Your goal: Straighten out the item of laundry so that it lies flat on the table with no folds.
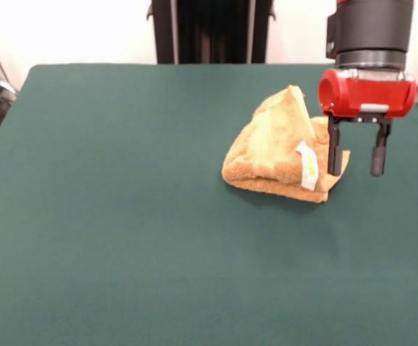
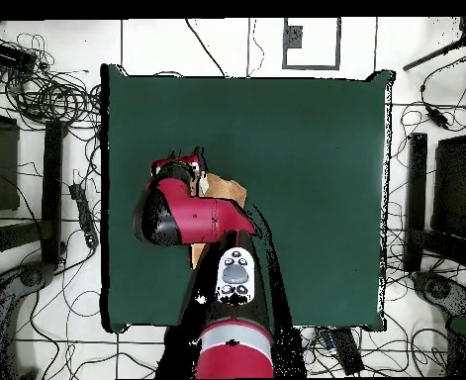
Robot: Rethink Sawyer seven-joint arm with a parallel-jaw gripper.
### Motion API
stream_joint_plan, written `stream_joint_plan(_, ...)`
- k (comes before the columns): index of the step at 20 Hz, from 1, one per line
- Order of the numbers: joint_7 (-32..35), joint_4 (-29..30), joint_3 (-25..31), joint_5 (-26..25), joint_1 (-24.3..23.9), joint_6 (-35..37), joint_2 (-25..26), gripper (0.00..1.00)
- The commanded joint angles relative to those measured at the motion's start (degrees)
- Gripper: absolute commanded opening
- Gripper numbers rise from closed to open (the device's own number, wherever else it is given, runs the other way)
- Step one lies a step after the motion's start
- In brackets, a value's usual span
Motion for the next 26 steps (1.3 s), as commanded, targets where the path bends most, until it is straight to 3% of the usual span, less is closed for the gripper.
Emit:
stream_joint_plan(1, 9.0, 1.6, 1.5, 1.4, -1.2, 7.3, -1.0, 1.0)
stream_joint_plan(7, 9.2, 1.2, 2.2, 1.2, -1.3, 5.7, 0.2, 1.0)
stream_joint_plan(11, 7.4, 1.3, 2.8, 0.3, -1.5, 8.9, 0.8, 1.0)
stream_joint_plan(21, 6.5, -0.5, 3.2, -0.4, -1.0, 9.1, 8.4, 1.0)
stream_joint_plan(24, 8.3, -1.0, -2.0, 1.1, 3.6, 4.8, 11.0, 1.0)
stream_joint_plan(26, 9.4, -0.2, -1.2, 0.7, 3.3, 1.3, 12.0, 1.0)
